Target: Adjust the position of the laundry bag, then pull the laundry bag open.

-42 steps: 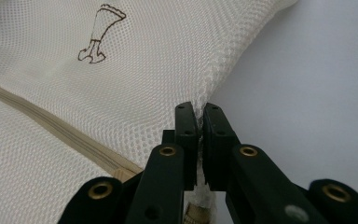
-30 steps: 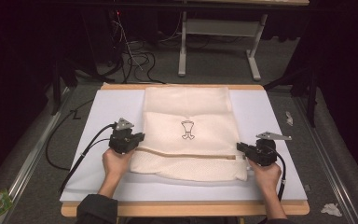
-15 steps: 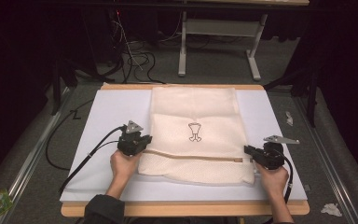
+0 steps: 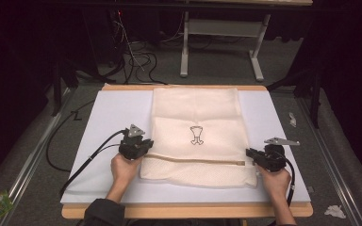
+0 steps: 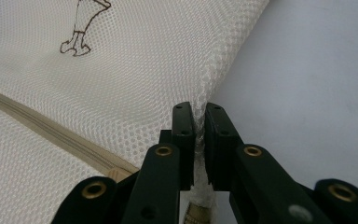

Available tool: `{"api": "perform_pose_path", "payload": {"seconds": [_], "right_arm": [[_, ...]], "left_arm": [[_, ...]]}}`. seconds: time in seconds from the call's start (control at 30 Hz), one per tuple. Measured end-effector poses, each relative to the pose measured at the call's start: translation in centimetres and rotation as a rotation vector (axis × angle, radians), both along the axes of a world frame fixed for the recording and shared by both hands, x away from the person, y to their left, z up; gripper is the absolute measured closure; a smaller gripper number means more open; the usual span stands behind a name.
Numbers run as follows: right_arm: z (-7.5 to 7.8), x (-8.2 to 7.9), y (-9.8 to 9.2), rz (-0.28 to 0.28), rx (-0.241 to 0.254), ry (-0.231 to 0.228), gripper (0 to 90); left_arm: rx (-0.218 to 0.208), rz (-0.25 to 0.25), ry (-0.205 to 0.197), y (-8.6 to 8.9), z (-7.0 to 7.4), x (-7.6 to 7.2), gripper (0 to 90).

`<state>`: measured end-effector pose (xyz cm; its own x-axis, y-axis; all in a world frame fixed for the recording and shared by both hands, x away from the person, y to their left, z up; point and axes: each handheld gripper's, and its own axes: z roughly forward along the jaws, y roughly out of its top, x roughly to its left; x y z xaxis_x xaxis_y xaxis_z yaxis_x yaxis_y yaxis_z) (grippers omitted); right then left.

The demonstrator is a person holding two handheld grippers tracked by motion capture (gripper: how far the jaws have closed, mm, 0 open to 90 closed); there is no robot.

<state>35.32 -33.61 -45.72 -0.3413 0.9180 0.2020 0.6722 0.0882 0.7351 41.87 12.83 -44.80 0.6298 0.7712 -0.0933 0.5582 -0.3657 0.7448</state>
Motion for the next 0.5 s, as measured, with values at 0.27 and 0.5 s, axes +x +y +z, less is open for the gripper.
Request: {"api": "perform_pose_path", "payload": {"seconds": [0.27, 0.5], "right_arm": [[-0.28, -0.05, 0.07, 0.004, -0.004, 0.006, 81.3], [-0.26, -0.44, -0.27, -0.018, 0.003, -0.020, 68.4]], "left_arm": [[0.006, 0.010, -0.002, 0.22, -0.41, -0.09, 80.7], [0.015, 0.016, -0.049, 0.69, 0.17, -0.86, 75.0]]}}
